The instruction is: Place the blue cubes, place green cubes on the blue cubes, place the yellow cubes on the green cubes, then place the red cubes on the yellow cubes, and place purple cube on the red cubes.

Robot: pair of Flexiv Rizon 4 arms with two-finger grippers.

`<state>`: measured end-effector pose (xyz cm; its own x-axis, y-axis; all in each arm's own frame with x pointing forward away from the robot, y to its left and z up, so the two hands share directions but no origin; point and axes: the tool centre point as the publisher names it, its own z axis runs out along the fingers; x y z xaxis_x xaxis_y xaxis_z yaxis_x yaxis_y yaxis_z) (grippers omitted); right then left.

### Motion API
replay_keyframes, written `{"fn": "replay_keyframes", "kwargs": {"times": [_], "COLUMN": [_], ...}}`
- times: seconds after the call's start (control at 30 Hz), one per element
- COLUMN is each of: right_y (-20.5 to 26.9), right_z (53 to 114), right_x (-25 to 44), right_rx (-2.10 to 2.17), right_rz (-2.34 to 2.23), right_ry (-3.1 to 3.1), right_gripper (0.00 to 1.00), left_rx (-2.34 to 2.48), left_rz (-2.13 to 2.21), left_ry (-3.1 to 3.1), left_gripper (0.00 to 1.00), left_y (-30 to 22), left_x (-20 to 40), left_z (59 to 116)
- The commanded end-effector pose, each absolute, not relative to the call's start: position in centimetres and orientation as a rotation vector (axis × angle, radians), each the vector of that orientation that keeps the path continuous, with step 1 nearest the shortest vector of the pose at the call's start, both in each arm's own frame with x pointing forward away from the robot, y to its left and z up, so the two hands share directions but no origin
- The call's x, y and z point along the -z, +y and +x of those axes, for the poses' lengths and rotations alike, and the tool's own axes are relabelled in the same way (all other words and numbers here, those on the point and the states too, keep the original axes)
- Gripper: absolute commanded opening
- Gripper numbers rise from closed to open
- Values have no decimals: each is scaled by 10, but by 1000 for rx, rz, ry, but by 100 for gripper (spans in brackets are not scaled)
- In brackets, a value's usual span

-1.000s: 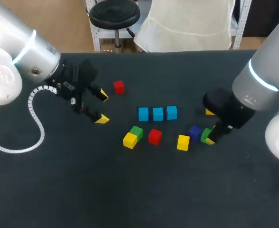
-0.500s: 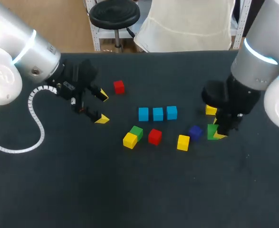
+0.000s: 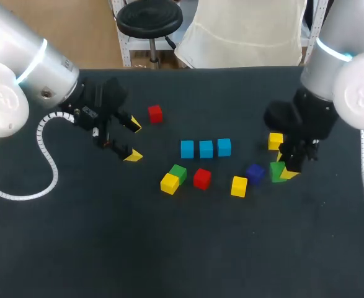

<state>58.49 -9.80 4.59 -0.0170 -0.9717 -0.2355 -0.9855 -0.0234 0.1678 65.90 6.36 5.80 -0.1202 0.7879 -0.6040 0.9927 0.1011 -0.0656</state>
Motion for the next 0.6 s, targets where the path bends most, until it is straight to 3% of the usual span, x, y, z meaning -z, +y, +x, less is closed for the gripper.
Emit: {"fn": "replay_keyframes", "kwargs": {"times": [0.03,0.6], "right_y": [-96,-49], "right_z": [589,639], "right_x": [-45,-45], "right_rx": [-458,-413], "right_rz": [-2179,-2138], "right_ry": [2148,2090], "right_gripper": [0,0], "left_rx": [658,658], "left_rz": [1738,1738], "left_ry": [1962,1962], "left_gripper": [100,100], "left_y": [65,65], "left_x": [-57,-57], "left_z": [659,659]}}
